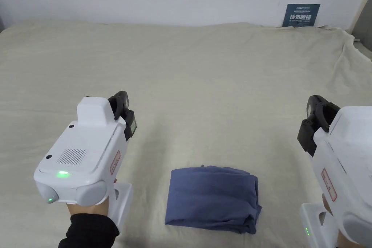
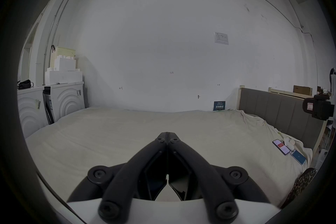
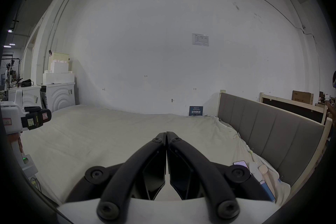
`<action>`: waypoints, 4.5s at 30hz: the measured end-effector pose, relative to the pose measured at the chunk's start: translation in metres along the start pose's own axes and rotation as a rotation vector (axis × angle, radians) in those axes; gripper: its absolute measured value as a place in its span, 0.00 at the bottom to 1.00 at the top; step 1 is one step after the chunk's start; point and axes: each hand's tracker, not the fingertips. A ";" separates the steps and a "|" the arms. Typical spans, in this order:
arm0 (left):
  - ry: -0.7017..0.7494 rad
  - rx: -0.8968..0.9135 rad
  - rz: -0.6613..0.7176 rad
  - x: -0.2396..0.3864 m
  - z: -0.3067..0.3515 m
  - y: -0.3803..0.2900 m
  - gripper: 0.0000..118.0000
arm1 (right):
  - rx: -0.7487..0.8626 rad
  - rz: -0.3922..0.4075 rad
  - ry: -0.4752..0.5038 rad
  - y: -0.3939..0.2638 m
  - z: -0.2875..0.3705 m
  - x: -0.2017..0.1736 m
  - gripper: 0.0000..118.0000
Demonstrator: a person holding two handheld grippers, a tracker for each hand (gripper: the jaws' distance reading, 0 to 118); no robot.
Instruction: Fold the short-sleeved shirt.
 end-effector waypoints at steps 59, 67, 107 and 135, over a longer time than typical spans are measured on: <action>-0.462 -1.016 0.460 -0.020 -0.101 -0.183 0.83 | -0.530 -0.052 0.216 -0.242 -0.066 -0.079 0.00; -0.570 -1.033 0.206 0.007 -0.114 -0.184 0.83 | -0.529 -0.065 0.215 -0.244 -0.066 -0.079 0.00; -0.473 -0.998 0.448 -0.168 -0.136 -0.116 0.12 | -0.225 -0.083 0.213 -0.101 -0.064 -0.054 0.00; 0.051 -1.155 0.206 -0.380 -0.153 -0.089 0.17 | -0.240 -0.019 0.176 -0.094 -0.087 -0.084 0.00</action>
